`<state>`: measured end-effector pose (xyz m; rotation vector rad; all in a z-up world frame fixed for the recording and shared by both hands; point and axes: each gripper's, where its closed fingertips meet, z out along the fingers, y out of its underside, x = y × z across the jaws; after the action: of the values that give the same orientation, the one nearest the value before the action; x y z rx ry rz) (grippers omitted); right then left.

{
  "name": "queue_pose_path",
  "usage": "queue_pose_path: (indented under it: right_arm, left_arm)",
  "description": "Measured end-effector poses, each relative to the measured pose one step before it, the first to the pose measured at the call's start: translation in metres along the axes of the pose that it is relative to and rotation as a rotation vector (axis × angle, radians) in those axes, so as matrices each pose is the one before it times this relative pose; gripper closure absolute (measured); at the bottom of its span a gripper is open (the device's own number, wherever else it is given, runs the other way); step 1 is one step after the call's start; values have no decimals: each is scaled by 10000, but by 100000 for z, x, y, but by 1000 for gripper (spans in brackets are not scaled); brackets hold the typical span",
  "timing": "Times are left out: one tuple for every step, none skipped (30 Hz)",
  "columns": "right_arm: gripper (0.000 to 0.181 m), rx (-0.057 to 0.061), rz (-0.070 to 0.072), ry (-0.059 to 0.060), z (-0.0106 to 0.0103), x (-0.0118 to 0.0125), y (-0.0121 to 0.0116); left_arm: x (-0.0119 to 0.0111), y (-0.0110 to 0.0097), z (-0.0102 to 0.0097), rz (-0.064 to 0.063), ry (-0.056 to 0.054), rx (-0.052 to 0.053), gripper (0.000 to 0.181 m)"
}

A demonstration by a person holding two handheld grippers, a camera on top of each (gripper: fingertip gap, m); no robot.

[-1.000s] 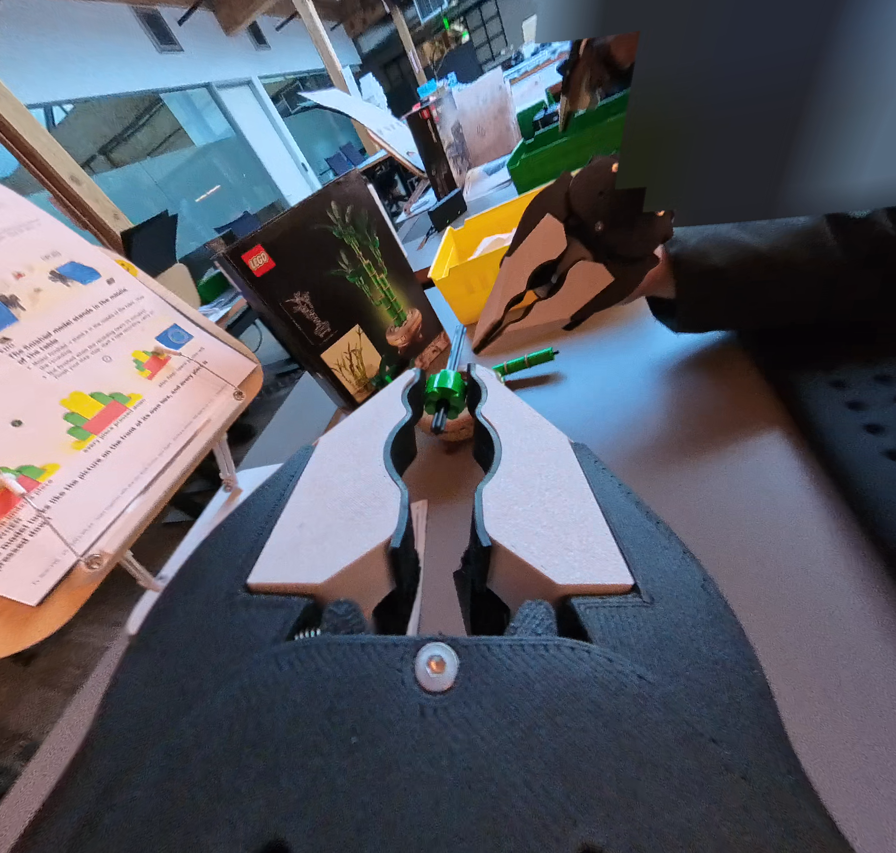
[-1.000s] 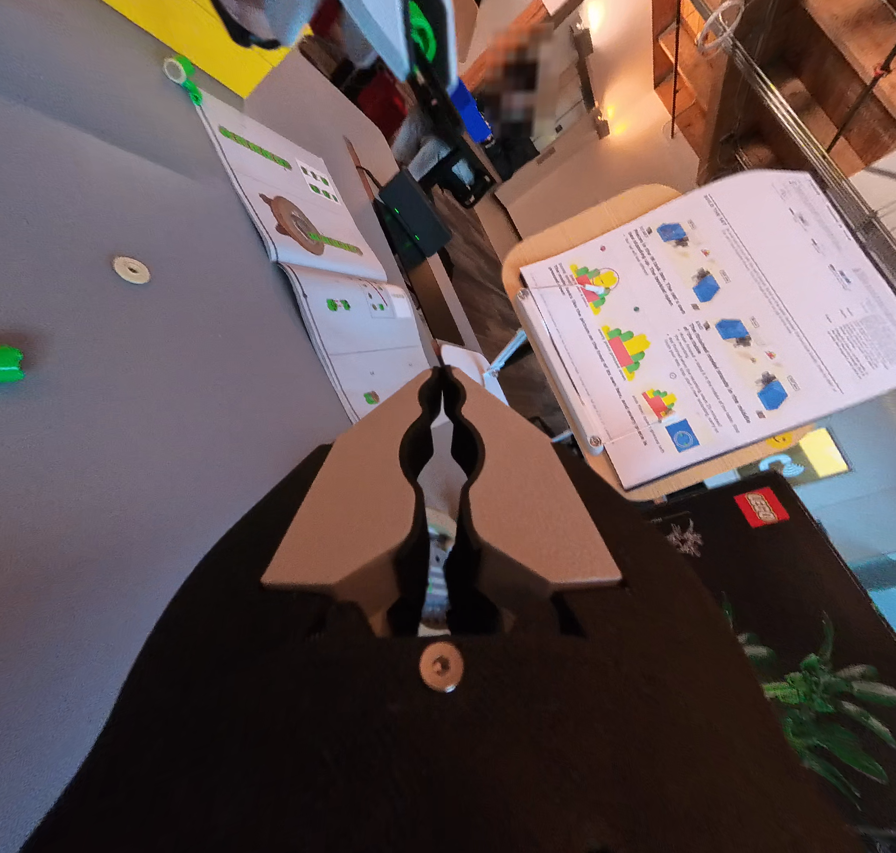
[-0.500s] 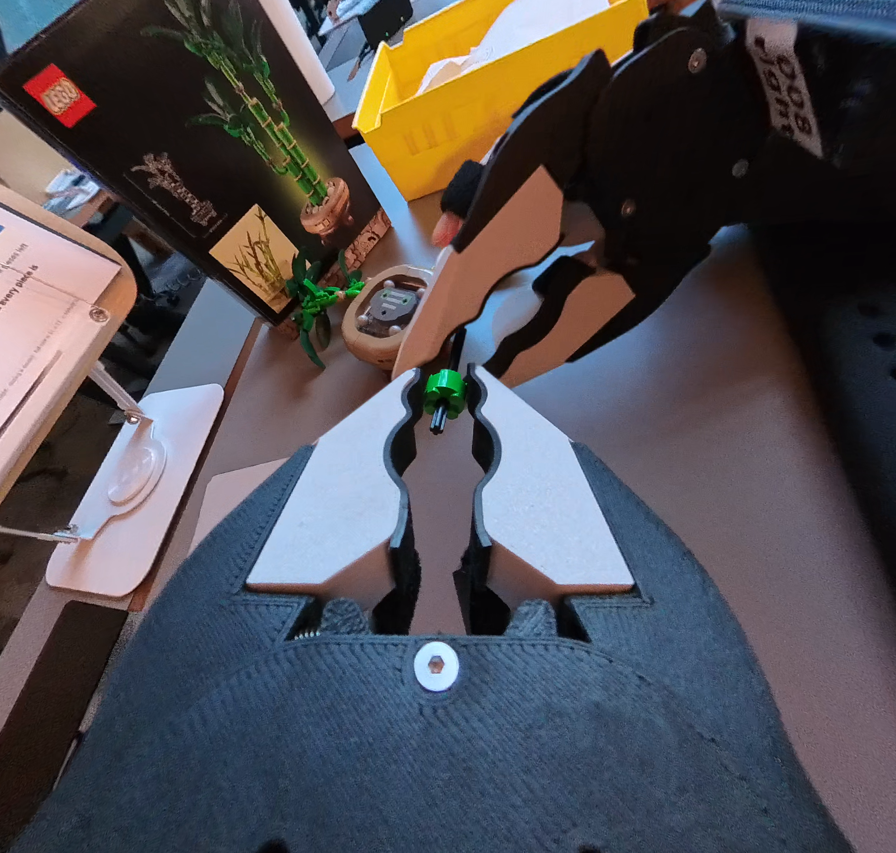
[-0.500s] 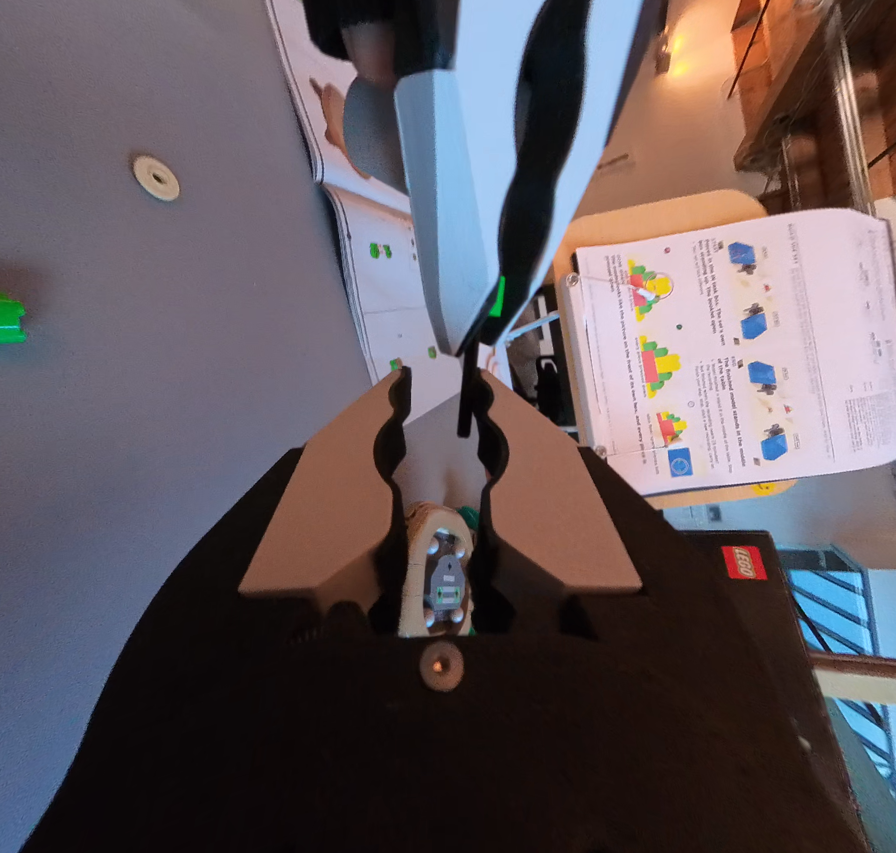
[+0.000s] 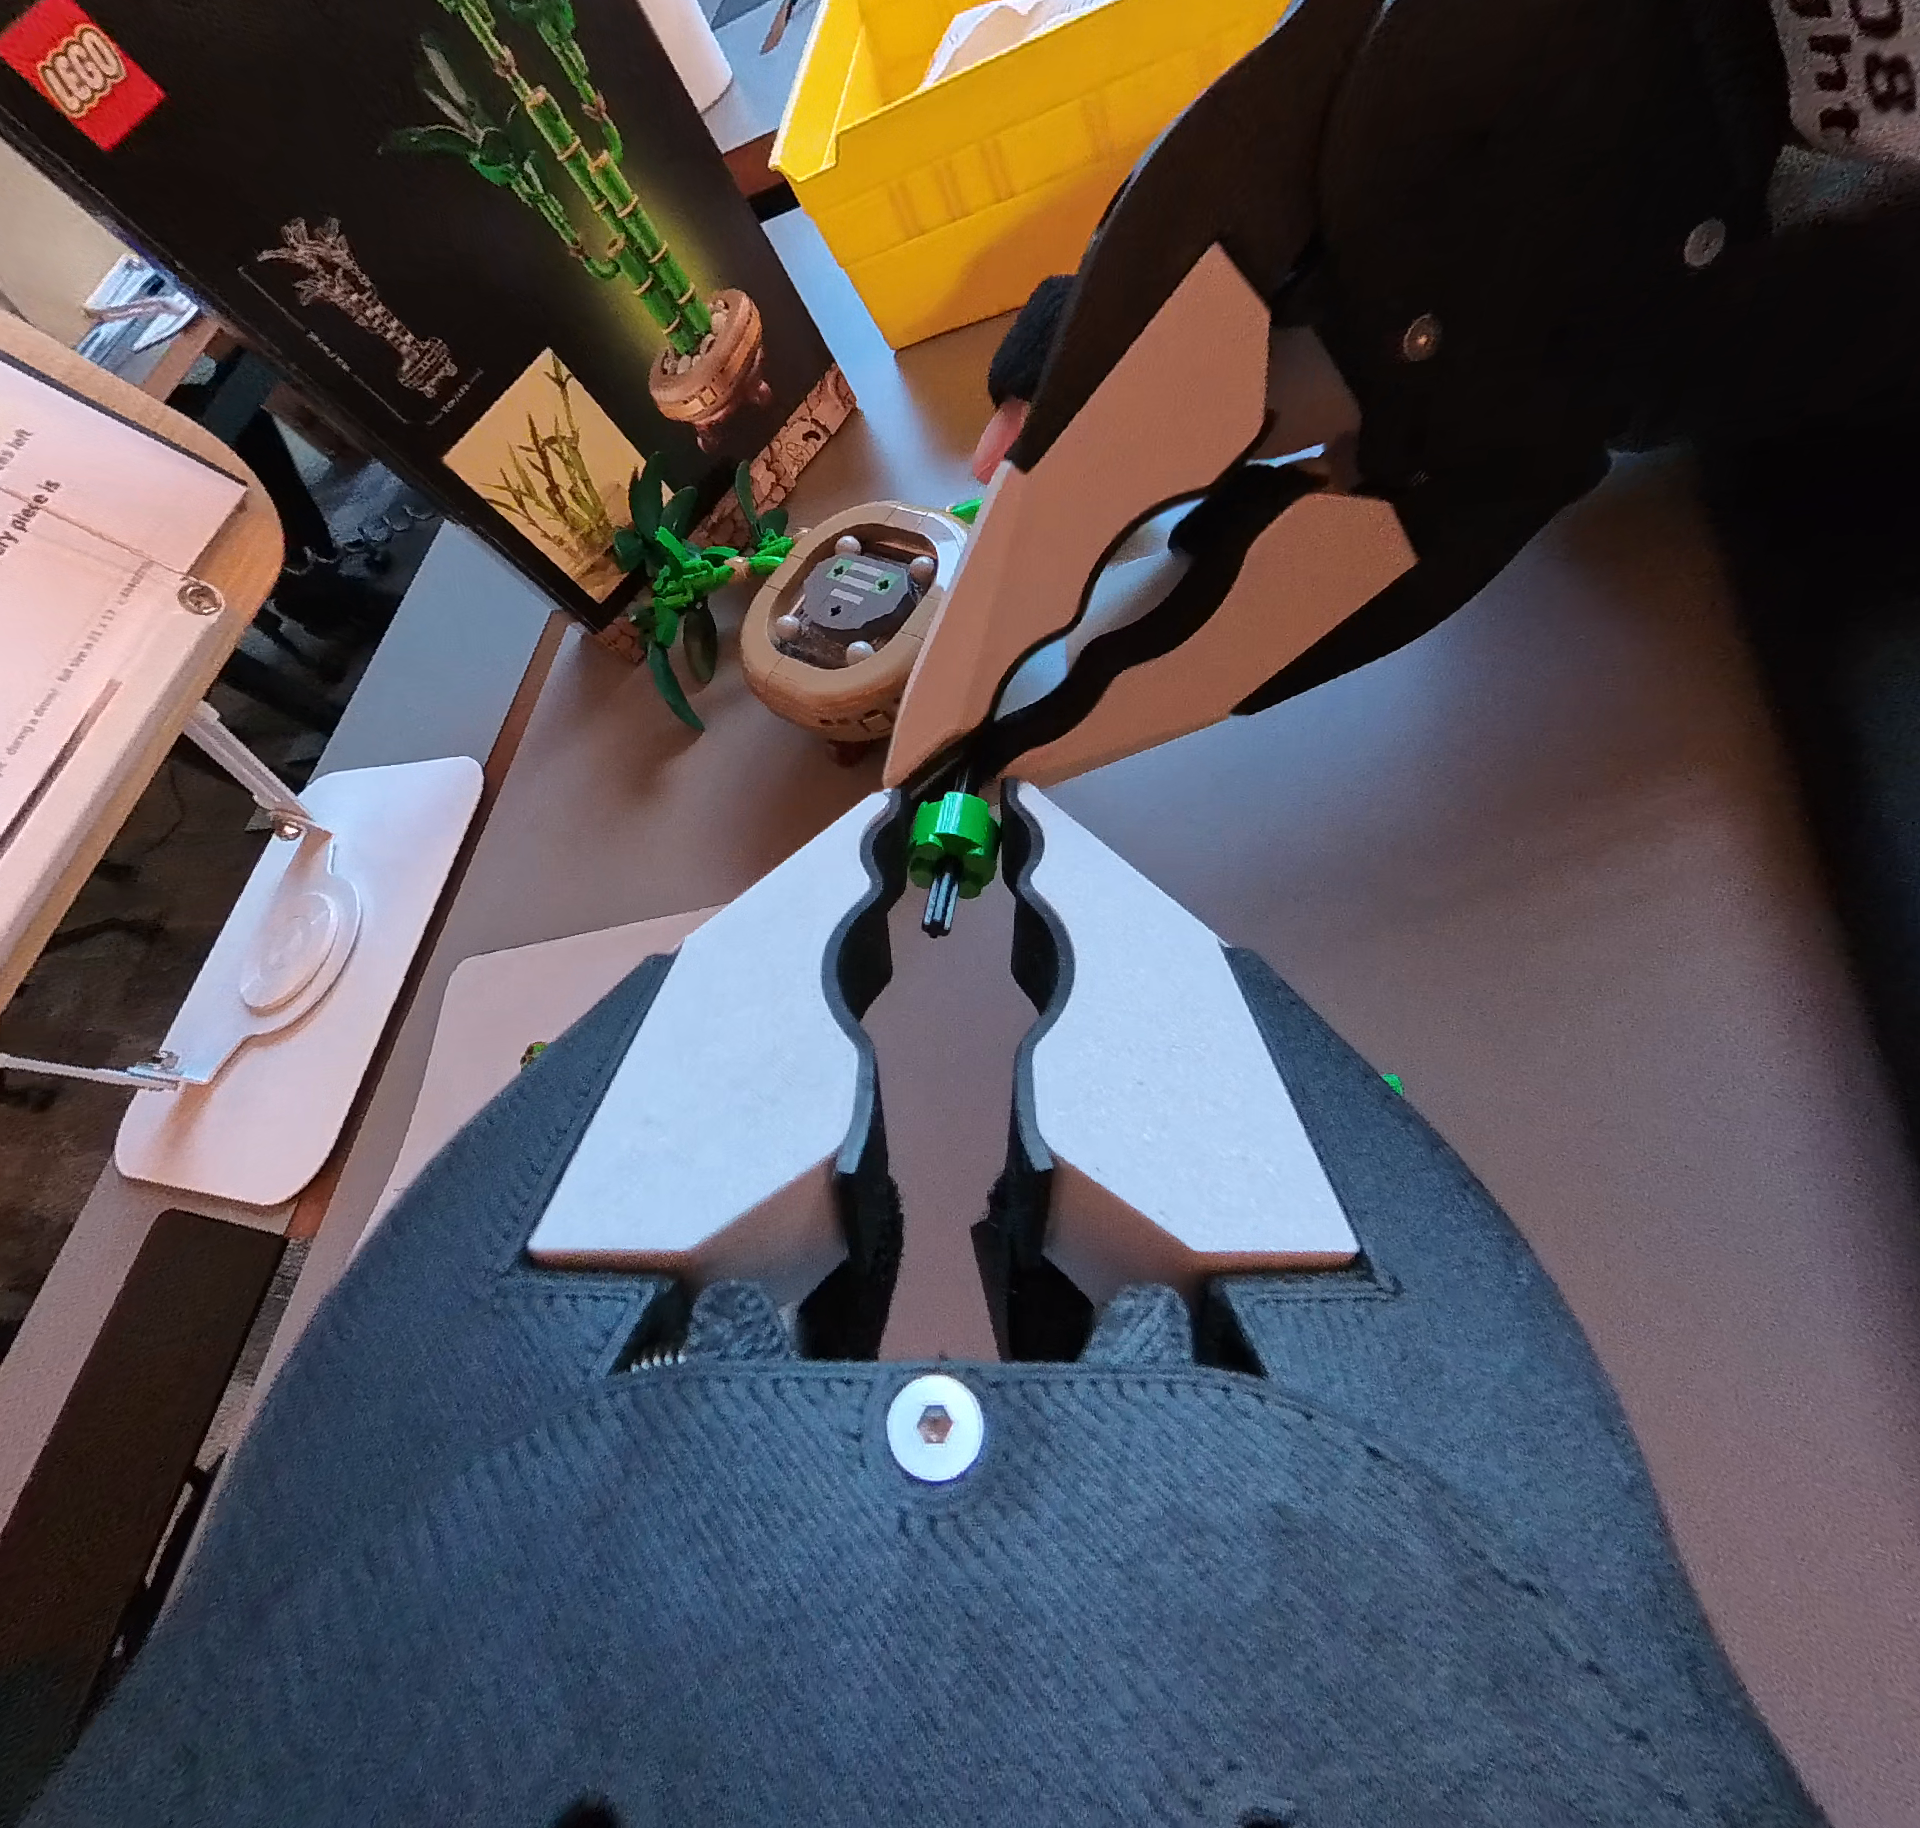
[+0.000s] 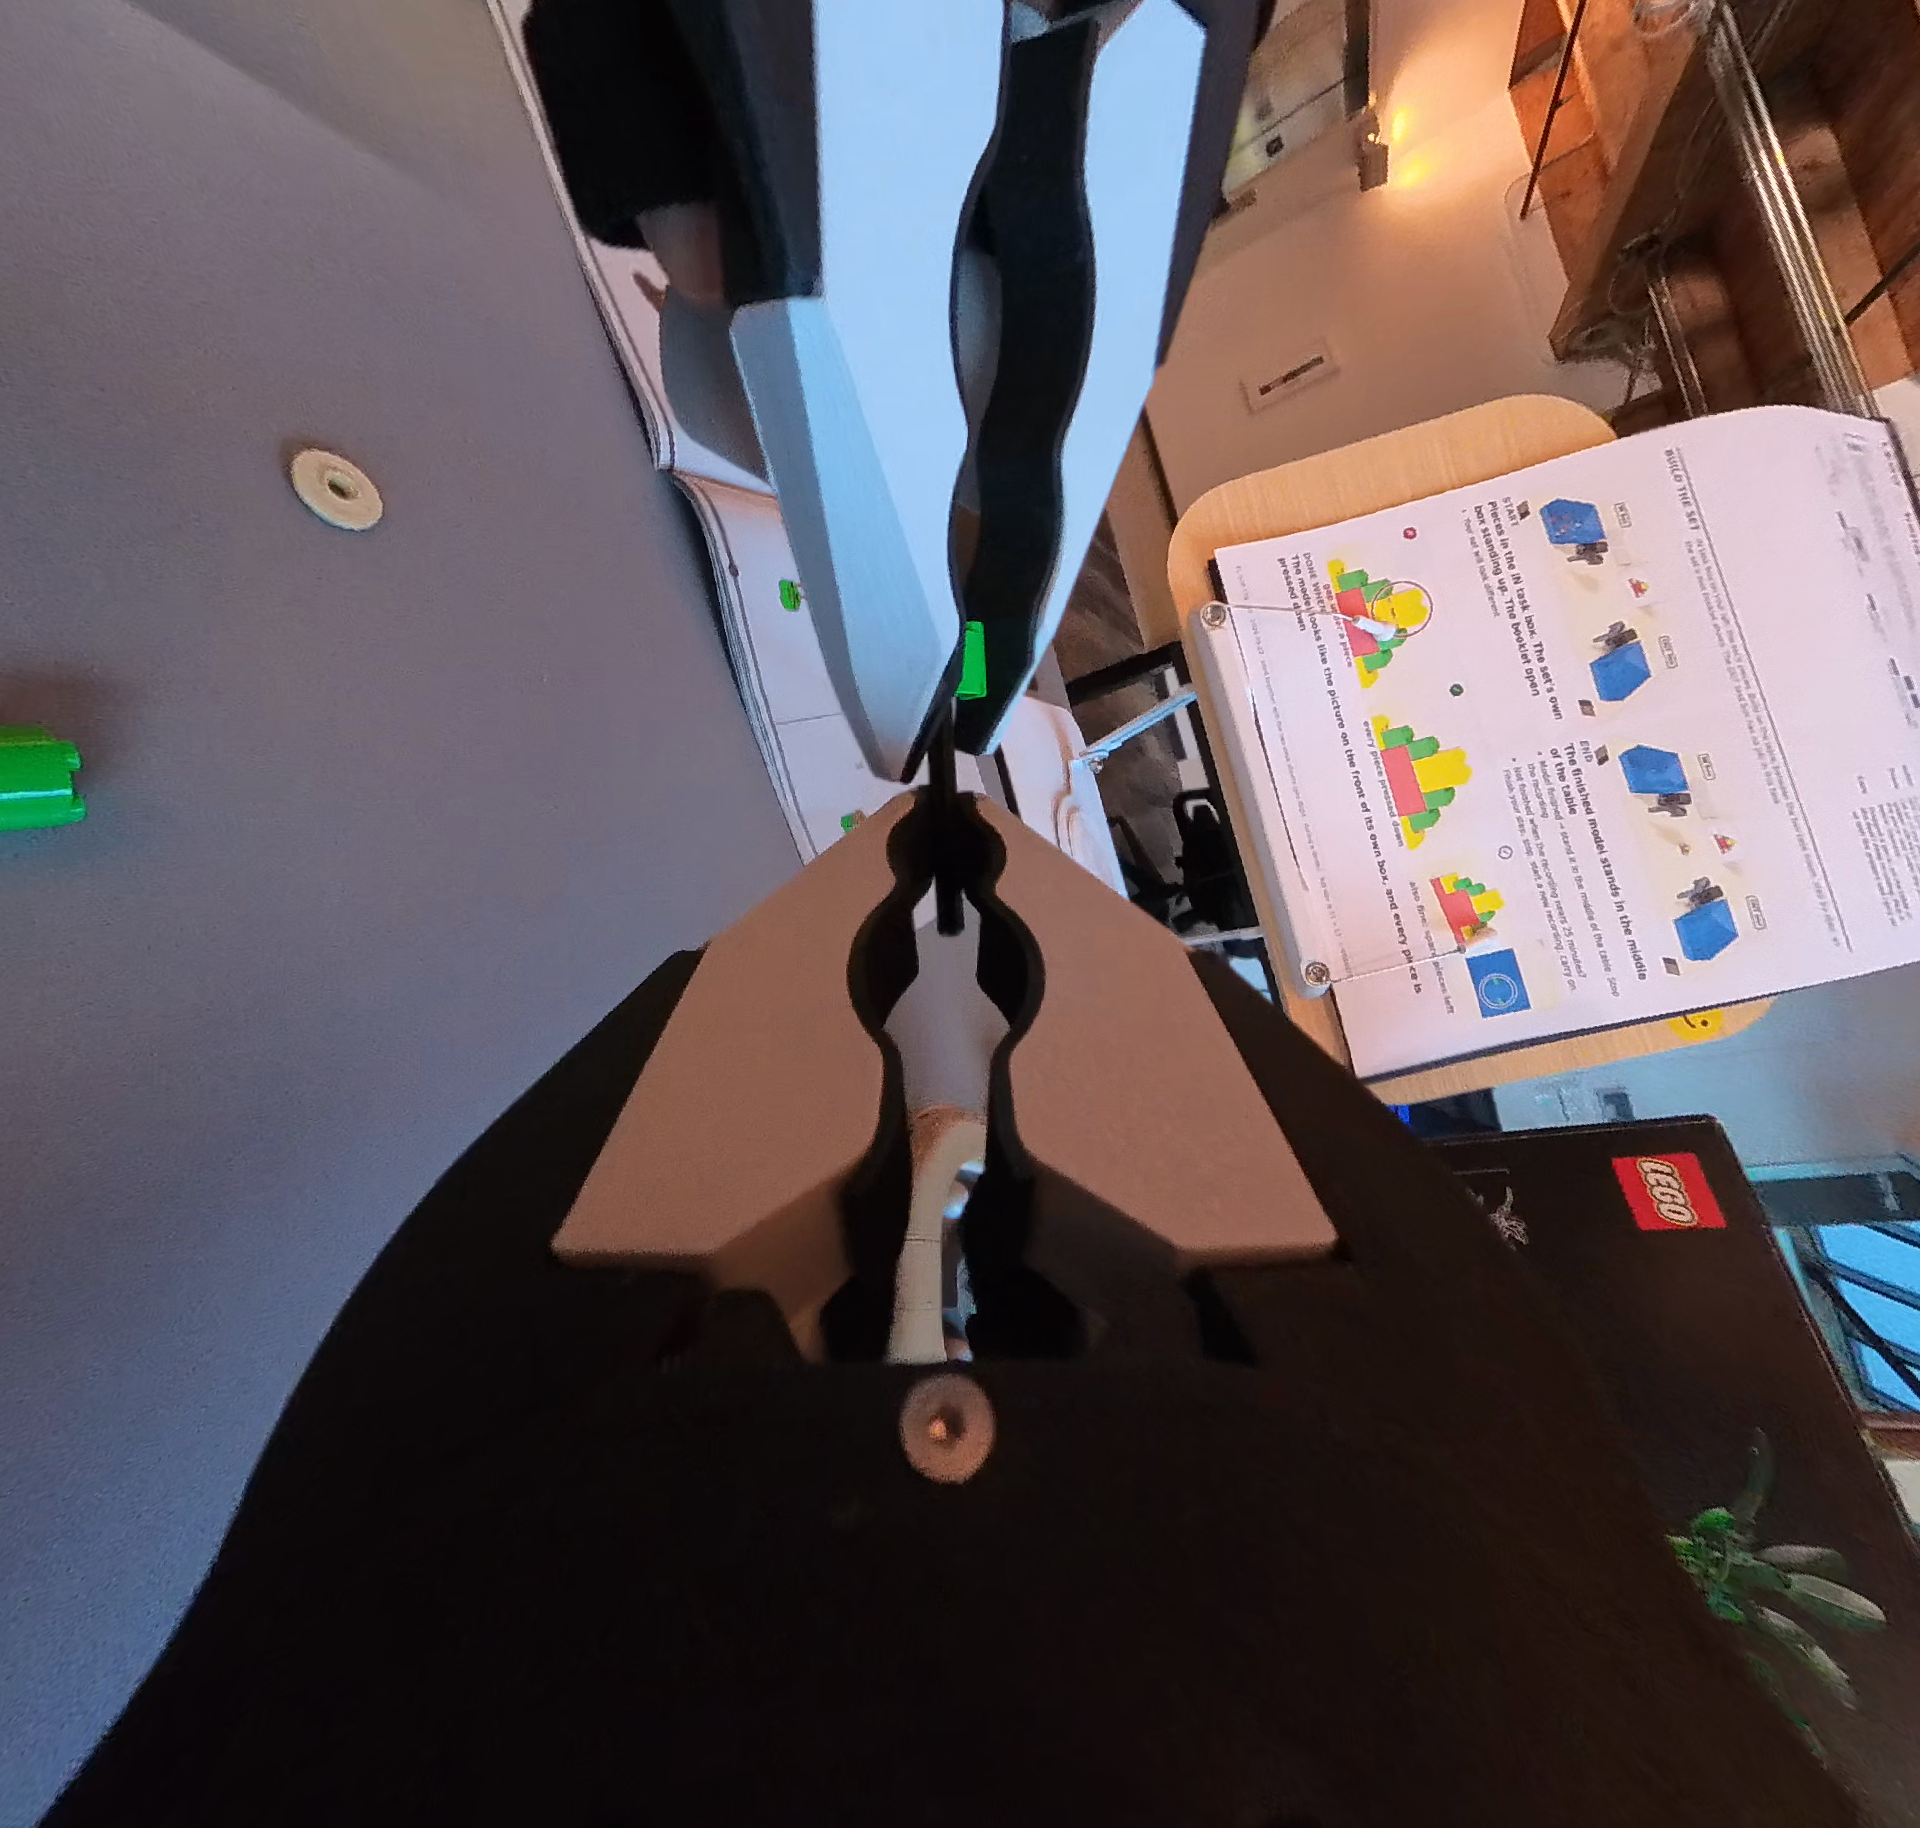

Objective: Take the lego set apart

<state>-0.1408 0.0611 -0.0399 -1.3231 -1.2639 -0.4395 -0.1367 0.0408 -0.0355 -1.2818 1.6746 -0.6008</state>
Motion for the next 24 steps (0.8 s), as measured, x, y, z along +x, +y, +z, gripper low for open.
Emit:
queue_pose_path:
  right_arm:
    - [179, 81, 46, -26, -34, -39, -123]
    - [179, 20, -32, 7, -3, -33, -94]
    - [179, -49, -124, 91, 40, 42, -27]
    - [180, -116, -158, 103, 76, 34, 78]
    - [180, -87, -147, 68, 51, -22, 58]
    - [180, -29, -49, 16, 18, -6, 34]
    - [180, 22, 111, -103, -4, -70, 10]
    - [179, 48, 219, -135, -47, -40, -44]
    - [179, 94, 154, -102, -58, -29, -91]
    - [179, 99, 53, -82, -50, -70, -101]
    - [179, 61, -22, -83, -7, -148, -79]
    - [179, 30, -73, -88, 31, -195, -34]
    - [179, 10, -55, -73, 31, -164, 26]
    - [179, 32, -51, -53, 3, -129, 38]
    - [179, 65, -2, -48, -23, -74, 43]
    - [178, 15, 68, -59, -6, -34, 79]
    - [178, 29, 11, -26, -11, -20, 41]
    - [178, 37, 2, -32, 19, -65, 24]
    - [178, 15, -7, -45, 24, -100, 2]
    - [178, 22, -10, -23, -1, -64, -27]
    - [178, 10, 35, -22, 5, -31, -12]
    - [178, 12, 40, -22, -5, -4, 3]
    - [178, 29, 4, -6, -1, -5, 5]
    - [178, 8, 30, -15, 0, -12, 22]
  left_arm:
    - [-19, 6, -59, -71, 41, 24, 165]
    - [-18, -6, -26, -89, 41, 20, 165]
    - [-42, 10, 2, -68, 4, -7, 165]
    - [-66, 68, 24, -15, -38, -47, 165]
    - [-38, 105, 34, 16, -30, -71, 165]
    - [-18, 67, 14, 5, -11, -39, 165]
    - [20, 21, -8, -19, 38, 4, 165]
    - [33, -16, -54, -41, 78, 42, 165]
    - [37, -83, -101, -67, 107, 85, 165]
    - [76, -37, -103, -73, 145, 44, 165]
    - [98, 73, -84, -42, 163, -14, 165]
    - [103, 159, -42, -25, 142, -58, 165]
    - [91, 180, 12, 1, 101, -87, 165]
    - [96, 129, 40, 21, 72, -61, 165]
    - [73, 52, 34, 4, 52, -13, 165]
    - [37, 38, 54, -13, 36, -16, 165]
    - [37, 46, 21, 14, 33, -11, 165]
    - [43, 64, -3, 13, 41, -11, 166]
    - [82, 108, -14, 13, 71, -49, 166]
    - [57, 74, -29, 4, 63, -22, 166]
    - [17, 19, -30, -14, 35, 16, 166]
    - [13, 7, -28, -20, 32, 14, 166]
    - [2, 9, -16, -19, 26, 6, 166]
    - [2, 6, -3, 7, 5, -4, 166]
